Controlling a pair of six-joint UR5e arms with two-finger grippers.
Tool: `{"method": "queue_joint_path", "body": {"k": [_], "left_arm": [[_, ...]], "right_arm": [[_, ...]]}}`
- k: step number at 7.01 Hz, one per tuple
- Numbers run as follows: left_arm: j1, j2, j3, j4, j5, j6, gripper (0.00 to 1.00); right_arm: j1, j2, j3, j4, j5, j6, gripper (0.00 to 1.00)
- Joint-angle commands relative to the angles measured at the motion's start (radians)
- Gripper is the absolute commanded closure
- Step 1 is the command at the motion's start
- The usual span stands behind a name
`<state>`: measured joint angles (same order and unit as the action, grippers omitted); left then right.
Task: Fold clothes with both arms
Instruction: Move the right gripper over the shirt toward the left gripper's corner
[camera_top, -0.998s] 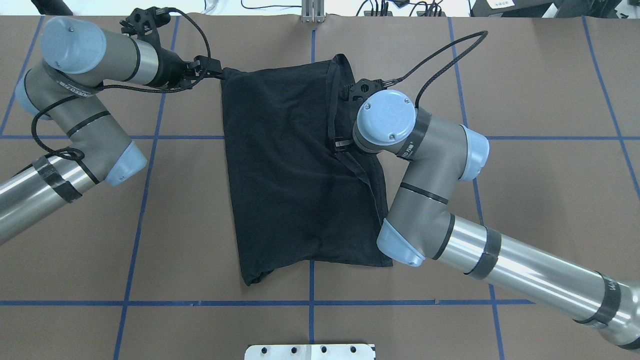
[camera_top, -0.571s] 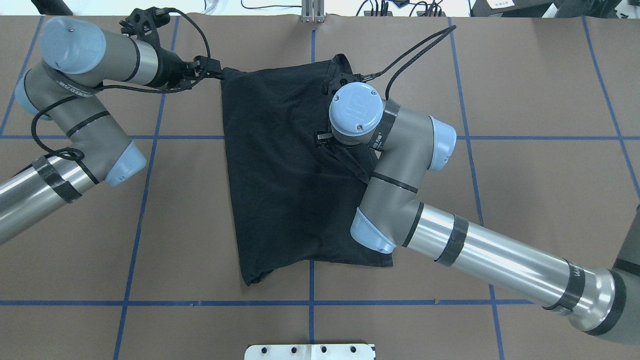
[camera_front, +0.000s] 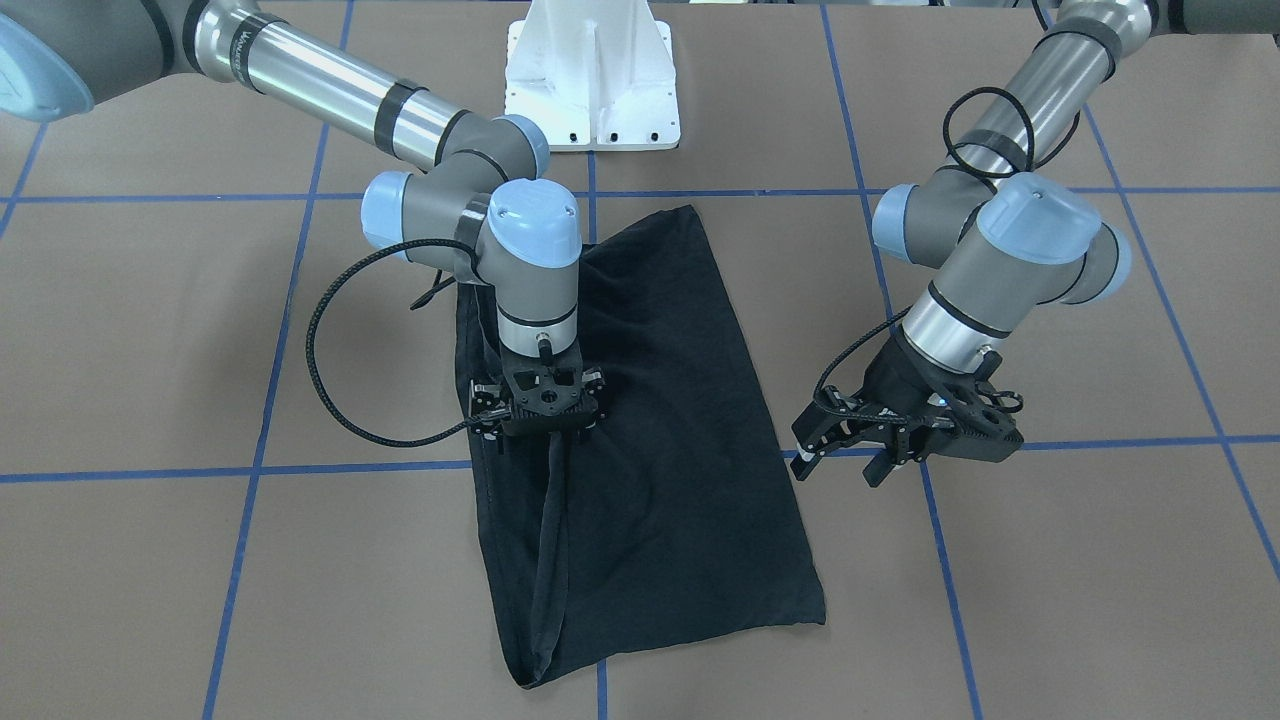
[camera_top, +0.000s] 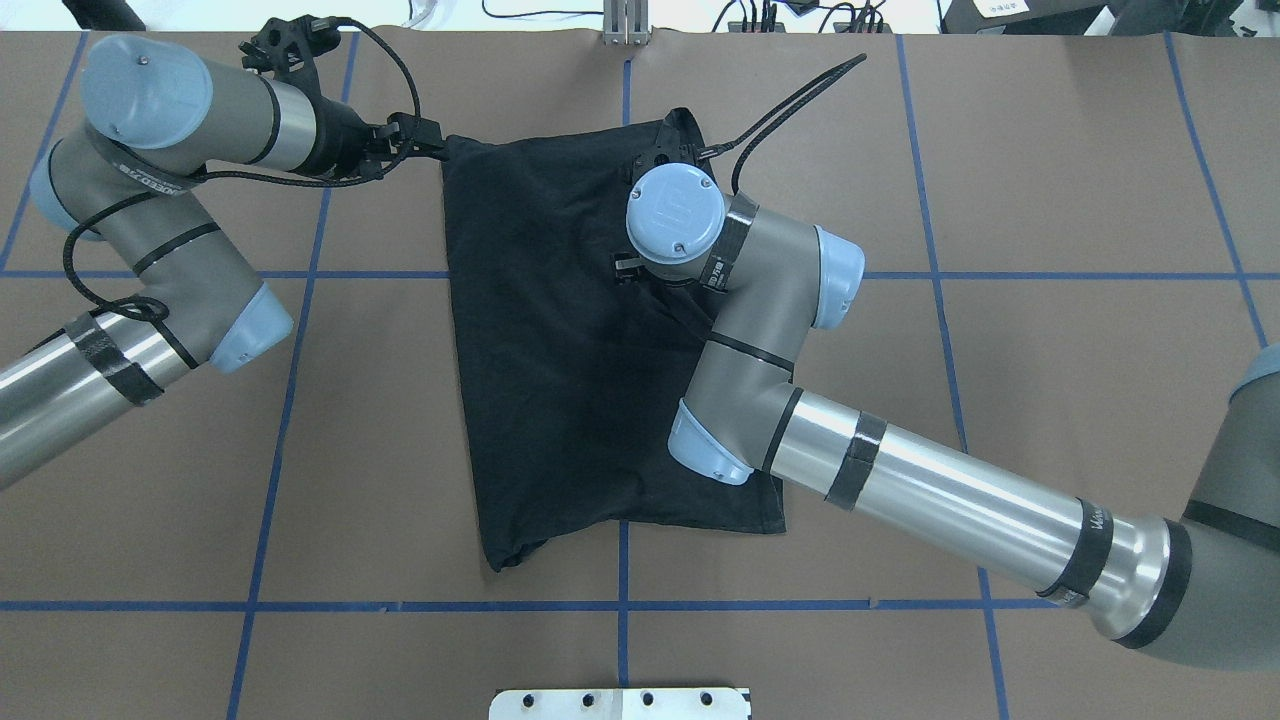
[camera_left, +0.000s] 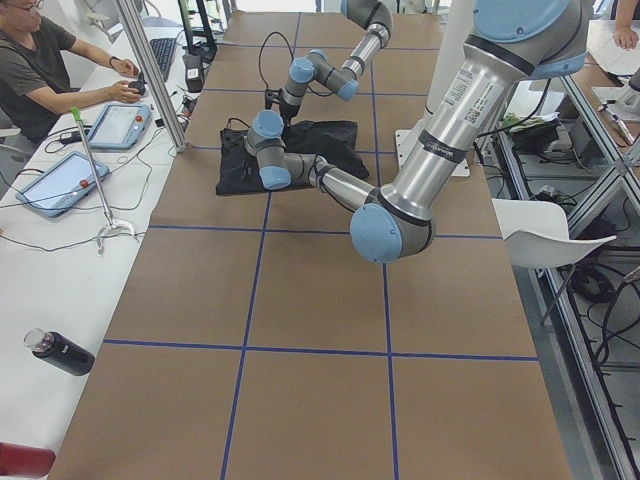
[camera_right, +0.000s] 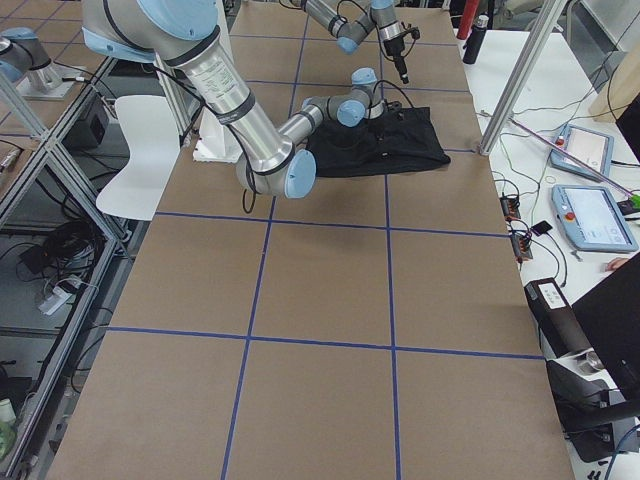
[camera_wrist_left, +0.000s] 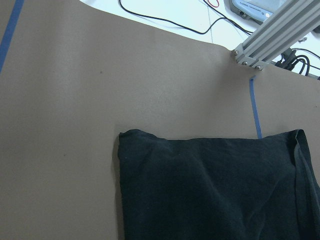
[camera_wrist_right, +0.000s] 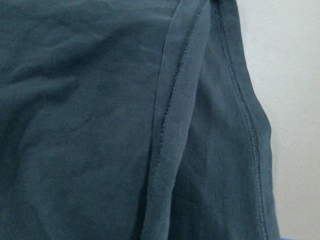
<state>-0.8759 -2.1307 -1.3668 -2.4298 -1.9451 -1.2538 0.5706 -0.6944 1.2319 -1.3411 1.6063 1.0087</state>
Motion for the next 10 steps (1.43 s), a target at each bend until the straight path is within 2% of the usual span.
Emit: {"method": "queue_joint_path", "body": {"k": [1,4,7,10], "left_arm": [[0.000,0.000,0.000,0.000,0.000,0.001,0.00],[0.002,0.000,0.000,-0.002,0.000,-0.001,0.00],[0.003,-0.002,-0.003,-0.003,0.000,-0.007,0.00],[0.005,-0.002,-0.006,-0.003,0.000,-0.010,0.00]], "right_arm": [[0.000,0.004,-0.017,0.010,0.001,-0.007,0.00],[0.005,-0.037,-0.009,0.010,0.012,-0.016,0.00],[0.052,-0.108,0.059,0.010,0.066,-0.062,0.00],[0.080,-0.135,0.060,0.014,0.078,-0.113,0.00]]}}
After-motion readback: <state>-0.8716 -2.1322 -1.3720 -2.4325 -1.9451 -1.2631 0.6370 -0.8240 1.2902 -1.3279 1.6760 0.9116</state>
